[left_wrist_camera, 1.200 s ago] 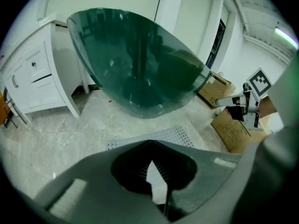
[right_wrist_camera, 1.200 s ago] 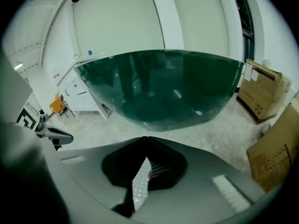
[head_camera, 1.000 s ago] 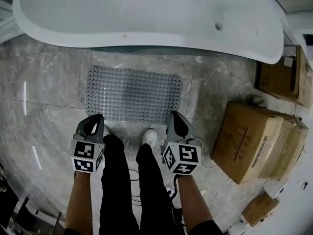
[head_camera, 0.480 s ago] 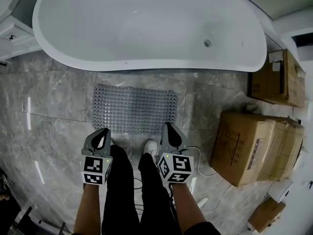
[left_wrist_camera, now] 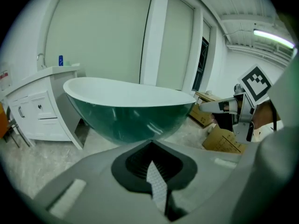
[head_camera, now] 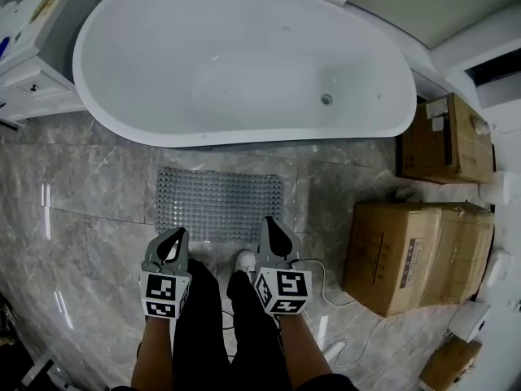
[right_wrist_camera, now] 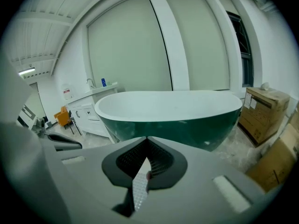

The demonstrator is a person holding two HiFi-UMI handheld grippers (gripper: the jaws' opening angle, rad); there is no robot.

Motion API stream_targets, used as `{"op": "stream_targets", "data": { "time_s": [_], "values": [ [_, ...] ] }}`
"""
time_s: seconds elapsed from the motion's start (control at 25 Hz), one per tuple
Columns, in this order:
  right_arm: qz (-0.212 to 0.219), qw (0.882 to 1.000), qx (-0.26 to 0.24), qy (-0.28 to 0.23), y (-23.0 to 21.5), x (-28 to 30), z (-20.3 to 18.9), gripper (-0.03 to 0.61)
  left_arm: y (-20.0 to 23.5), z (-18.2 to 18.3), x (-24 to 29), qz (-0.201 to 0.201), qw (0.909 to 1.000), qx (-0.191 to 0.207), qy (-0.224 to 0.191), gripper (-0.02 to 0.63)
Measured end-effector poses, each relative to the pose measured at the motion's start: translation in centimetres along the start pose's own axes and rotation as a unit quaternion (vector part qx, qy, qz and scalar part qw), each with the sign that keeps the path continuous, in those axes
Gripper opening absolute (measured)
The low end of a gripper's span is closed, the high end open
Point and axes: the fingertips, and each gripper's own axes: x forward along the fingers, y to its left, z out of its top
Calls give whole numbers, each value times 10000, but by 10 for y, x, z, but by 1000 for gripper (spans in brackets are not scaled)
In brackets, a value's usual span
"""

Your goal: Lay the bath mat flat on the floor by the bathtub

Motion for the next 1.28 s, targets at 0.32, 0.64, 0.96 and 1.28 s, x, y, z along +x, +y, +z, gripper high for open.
{"op": "stream_targets", "data": {
  "time_s": [0.32,0.64,0.96,1.28],
  "values": [
    [-45,9992,-95,-381,0,-38,49,25,-19,61,-32,125,9986,153,-500,0],
    [-15,9954,-265,-923,5,-82,110,24,-42,125,-72,184,9931,322,-1109,0],
    [57,9884,-271,-1494,5,-120,159,24,-53,180,-112,398,9845,516,-1627,0],
    [296,9802,-457,-1904,17,-151,198,23,-64,218,-152,656,9759,652,-1975,0]
  ]
}}
